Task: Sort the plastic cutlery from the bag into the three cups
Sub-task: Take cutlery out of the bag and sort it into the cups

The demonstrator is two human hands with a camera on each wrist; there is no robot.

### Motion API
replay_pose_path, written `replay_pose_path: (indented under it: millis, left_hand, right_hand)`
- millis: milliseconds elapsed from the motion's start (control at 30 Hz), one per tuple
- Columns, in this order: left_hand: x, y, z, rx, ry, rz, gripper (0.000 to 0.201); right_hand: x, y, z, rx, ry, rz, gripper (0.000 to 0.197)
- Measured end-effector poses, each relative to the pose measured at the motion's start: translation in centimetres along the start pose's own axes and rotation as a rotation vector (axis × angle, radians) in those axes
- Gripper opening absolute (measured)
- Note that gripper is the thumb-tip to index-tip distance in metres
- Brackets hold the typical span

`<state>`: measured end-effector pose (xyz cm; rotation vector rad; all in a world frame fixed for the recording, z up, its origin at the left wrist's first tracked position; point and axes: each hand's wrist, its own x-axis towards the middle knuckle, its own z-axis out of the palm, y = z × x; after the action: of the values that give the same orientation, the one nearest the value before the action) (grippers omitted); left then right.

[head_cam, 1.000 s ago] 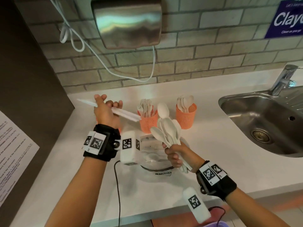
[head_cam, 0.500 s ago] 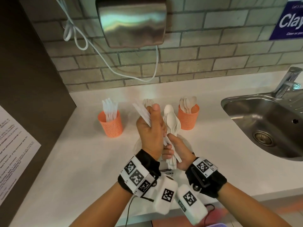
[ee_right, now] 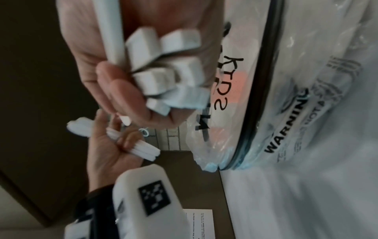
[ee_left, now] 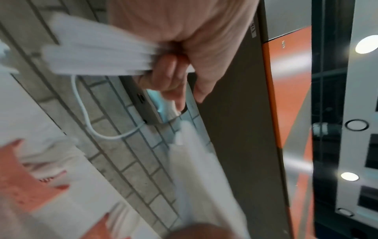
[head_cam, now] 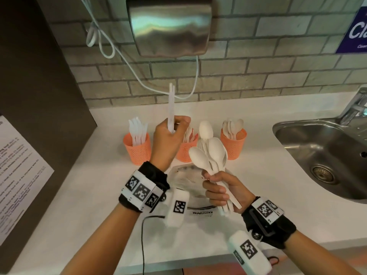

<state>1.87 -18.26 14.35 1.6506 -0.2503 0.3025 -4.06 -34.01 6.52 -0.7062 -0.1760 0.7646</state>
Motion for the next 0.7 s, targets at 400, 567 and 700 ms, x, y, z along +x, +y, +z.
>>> replay_pose_path:
  millis: [400, 567, 700]
  left_hand:
    - [-1.6, 0.3, 0.2, 0.472, -0.454, 0.198, 0.021]
    - [-1.8, 1.1, -0.8, 0.078, -0.385, 0.05, 0.024]
    - [-2.4, 1.7, -1.5, 0.001, -0.451, -0.123, 0.024]
  right_hand:
    - [-0.6, 0.7, -0.4, -0.286, 0.026, 0.065, 0.044]
    - [-1.1, 0.2, -0.3, -0.247, -0.116, 0.031, 0.021]
    - [-1.6, -0.4, 0.4, -0.094, -0.3, 0.034, 0.023]
